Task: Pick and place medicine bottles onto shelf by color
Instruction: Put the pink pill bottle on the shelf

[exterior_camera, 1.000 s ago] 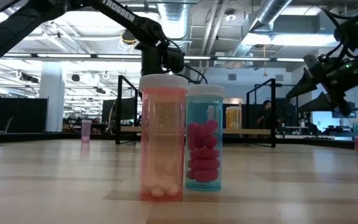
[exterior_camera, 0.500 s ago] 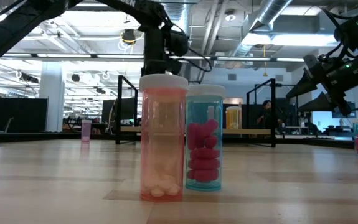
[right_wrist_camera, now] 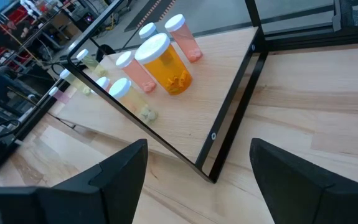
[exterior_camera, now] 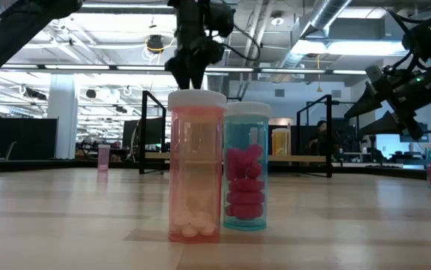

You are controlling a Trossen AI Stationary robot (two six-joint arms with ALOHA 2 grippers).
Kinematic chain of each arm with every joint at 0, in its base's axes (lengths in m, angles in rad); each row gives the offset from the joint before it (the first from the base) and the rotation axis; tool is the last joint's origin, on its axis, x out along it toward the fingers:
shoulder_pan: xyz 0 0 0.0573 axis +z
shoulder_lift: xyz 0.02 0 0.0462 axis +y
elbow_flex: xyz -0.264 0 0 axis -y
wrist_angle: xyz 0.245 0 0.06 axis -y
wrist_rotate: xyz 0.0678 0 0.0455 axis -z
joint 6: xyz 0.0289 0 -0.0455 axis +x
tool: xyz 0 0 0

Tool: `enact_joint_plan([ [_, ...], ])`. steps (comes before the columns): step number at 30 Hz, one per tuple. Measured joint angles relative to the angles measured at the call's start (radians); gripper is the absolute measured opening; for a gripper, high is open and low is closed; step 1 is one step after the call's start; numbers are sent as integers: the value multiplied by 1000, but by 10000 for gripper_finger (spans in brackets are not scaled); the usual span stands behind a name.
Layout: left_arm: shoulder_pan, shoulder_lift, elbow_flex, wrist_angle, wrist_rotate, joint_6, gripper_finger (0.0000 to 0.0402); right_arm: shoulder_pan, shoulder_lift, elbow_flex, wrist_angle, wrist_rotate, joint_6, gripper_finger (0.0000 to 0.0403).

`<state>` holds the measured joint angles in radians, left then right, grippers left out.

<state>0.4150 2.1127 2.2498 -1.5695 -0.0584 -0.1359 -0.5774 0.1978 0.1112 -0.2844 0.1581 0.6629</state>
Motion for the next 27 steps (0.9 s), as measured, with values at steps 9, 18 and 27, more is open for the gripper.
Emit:
enact_joint_plan([
  [9,-192,-78,0,-2,5,-417,268,0,0,0,0,0,0,305],
  [18,-437,-86,-26,-1,-60,-879,268,0,0,0,0,0,0,305],
  [27,-615,-165,-310,1,30,-1110,268,0,0,0,0,0,0,305],
])
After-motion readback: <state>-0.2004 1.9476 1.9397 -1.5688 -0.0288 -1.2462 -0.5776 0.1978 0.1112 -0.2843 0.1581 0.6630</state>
